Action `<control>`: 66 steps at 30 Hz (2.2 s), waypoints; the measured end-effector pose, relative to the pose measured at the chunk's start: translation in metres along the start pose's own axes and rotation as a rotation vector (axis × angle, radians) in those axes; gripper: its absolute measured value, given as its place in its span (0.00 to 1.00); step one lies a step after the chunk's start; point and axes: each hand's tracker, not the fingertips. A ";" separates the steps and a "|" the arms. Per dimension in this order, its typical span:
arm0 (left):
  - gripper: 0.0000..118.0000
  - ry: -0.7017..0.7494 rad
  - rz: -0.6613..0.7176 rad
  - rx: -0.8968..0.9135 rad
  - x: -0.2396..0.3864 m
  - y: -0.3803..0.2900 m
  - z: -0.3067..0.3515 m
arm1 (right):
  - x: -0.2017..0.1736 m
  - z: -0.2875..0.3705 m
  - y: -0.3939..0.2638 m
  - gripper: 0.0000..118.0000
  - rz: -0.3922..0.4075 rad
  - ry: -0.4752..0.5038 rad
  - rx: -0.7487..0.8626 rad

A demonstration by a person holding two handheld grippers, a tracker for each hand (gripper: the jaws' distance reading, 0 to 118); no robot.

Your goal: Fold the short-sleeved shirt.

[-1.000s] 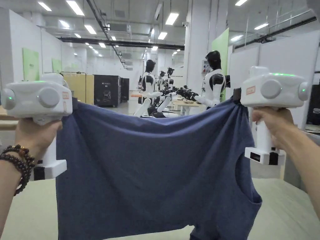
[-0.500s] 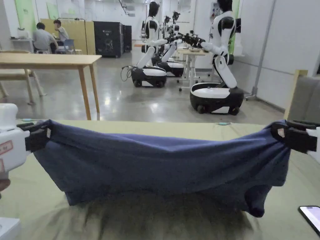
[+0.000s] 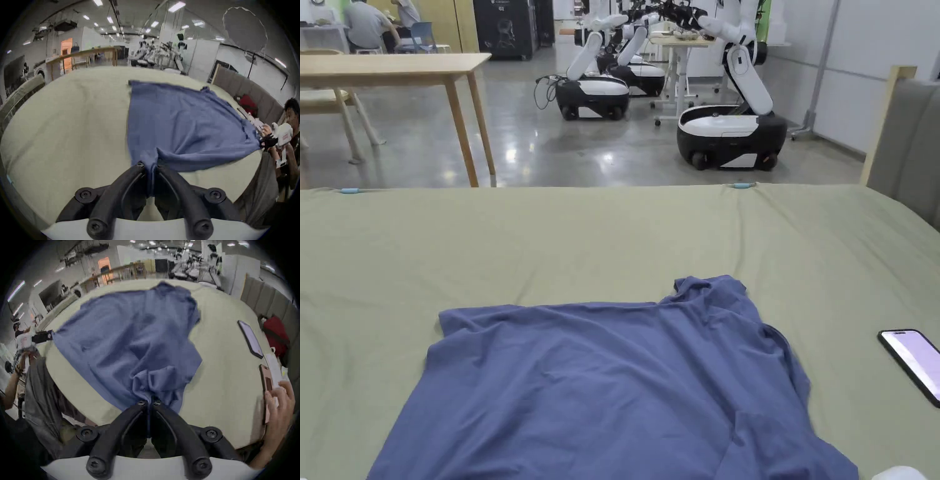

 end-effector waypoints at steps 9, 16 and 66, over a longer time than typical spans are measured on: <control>0.99 -0.062 0.092 0.001 -0.014 0.010 0.013 | 0.007 0.044 -0.005 0.87 -0.100 0.027 0.138; 0.98 -0.013 0.182 0.232 0.007 -0.031 0.145 | -0.072 0.209 -0.081 0.94 -0.304 0.044 0.650; 0.04 0.100 -0.058 0.007 0.044 -0.001 0.018 | -0.024 0.013 -0.005 0.04 -0.235 -0.082 0.110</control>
